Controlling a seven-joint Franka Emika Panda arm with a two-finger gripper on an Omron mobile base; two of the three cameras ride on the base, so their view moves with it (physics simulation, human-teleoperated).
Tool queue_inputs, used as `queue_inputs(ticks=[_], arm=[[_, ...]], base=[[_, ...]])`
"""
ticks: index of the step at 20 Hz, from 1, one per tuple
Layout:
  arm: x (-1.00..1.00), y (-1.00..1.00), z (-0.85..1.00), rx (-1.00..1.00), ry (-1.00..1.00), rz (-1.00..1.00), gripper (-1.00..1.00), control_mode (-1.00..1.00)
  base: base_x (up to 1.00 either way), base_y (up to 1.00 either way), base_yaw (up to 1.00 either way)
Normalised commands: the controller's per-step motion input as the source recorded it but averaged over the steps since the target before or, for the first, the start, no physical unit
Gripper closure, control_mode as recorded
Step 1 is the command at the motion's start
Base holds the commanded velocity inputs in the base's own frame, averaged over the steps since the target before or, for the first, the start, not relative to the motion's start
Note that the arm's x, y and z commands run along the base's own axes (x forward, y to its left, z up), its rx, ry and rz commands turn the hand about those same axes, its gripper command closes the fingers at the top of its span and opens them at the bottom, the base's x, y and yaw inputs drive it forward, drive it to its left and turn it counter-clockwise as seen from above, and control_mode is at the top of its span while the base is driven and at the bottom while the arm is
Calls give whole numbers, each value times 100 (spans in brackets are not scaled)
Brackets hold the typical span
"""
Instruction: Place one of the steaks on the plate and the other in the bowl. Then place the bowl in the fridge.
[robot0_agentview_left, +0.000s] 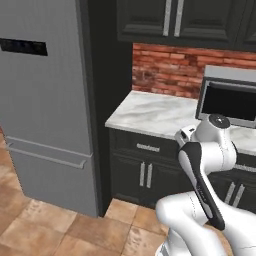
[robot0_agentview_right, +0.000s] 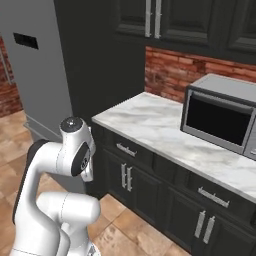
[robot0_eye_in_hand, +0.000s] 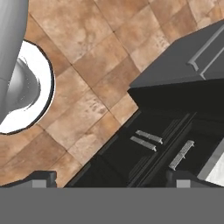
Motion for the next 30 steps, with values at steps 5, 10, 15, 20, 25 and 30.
queue_inputs(ticks=[5,10,15,20,25,30], arm=[[0,0,0,0,0,0,-100,100],[0,0,0,0,0,0,-100,100],[0,0,0,0,0,0,-100,100],[0,0,0,0,0,0,-100,100],[0,0,0,0,0,0,-100,100],[0,0,0,0,0,0,-100,100]], base=[[-4,75,-18],[17,92,23],[13,66,50],[2,50,51],[11,42,46],[40,37,43]])
